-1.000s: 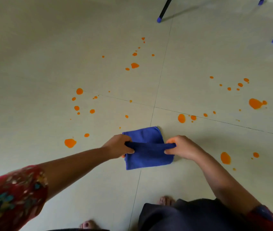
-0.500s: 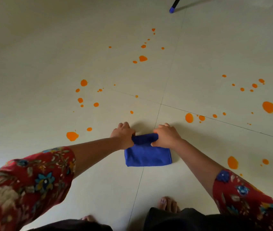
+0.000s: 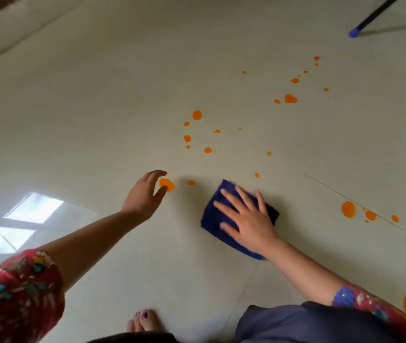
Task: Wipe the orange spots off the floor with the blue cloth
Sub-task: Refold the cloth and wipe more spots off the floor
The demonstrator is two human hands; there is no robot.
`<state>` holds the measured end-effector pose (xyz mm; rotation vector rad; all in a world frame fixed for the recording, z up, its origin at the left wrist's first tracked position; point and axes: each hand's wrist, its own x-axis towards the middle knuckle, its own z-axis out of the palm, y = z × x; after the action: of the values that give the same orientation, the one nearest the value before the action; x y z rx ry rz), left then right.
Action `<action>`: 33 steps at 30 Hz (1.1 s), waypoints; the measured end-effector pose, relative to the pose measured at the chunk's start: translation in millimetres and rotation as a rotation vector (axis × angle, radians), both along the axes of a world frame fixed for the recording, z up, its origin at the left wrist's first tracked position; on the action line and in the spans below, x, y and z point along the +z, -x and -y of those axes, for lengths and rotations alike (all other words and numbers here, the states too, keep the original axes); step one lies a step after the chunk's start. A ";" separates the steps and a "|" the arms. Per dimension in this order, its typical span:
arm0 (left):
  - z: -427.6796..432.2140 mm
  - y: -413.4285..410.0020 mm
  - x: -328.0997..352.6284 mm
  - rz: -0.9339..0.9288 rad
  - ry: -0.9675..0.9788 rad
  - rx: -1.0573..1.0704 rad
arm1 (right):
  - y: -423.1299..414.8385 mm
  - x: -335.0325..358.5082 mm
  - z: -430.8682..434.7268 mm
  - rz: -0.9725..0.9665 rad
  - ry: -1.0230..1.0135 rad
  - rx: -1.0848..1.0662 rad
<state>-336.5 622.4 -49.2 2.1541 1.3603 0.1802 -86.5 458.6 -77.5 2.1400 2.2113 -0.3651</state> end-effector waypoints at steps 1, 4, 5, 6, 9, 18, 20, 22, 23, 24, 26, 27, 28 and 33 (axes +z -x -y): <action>-0.7 14.7 -8.4 -0.040 -0.043 0.018 | 1.4 -11.3 5.6 0.027 0.065 0.032; -2.6 54.9 -34.7 -0.166 -0.080 0.105 | 12.4 -35.4 8.9 0.116 0.070 0.032; -0.4 62.6 -42.3 -0.199 -0.066 0.125 | 20.0 -38.2 11.0 0.112 0.036 0.077; 2.8 68.0 -48.9 -0.231 -0.061 0.130 | 31.7 -40.4 13.2 0.092 0.005 0.150; 10.1 75.5 -66.0 -0.288 -0.092 0.111 | 65.1 -49.2 -13.1 0.023 -0.051 0.411; 12.8 74.5 -74.5 -0.273 -0.140 0.123 | 54.2 -34.0 -27.5 -0.020 -0.132 0.178; 12.6 75.3 -75.8 -0.278 -0.142 0.125 | 90.3 -36.9 -45.1 -0.081 -0.088 0.352; 12.9 76.1 -77.0 -0.283 -0.146 0.132 | 119.9 -44.7 -96.4 -0.050 -0.096 0.445; 12.9 76.2 -77.2 -0.281 -0.146 0.135 | 122.9 -45.9 -123.5 -0.019 -0.094 0.437; 12.3 75.7 -77.2 -0.279 -0.148 0.139 | 116.3 -47.2 -145.0 0.015 -0.097 0.380; 13.9 74.8 -76.2 -0.284 -0.149 0.141 | 93.8 -48.2 -152.2 0.047 -0.090 0.212; 13.4 73.9 -76.0 -0.286 -0.151 0.144 | 86.6 -48.7 -141.8 0.035 -0.096 0.148; 14.4 73.2 -75.5 -0.291 -0.154 0.147 | 85.8 -47.4 -122.3 0.002 -0.099 0.125; 13.7 75.2 -79.4 -0.290 -0.157 0.144 | 126.2 -50.0 -133.4 -0.103 -0.040 0.569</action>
<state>-411.8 608.7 -128.6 2.2785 1.7175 0.0311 -212.7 592.0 -127.5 1.4286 2.7611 -0.4007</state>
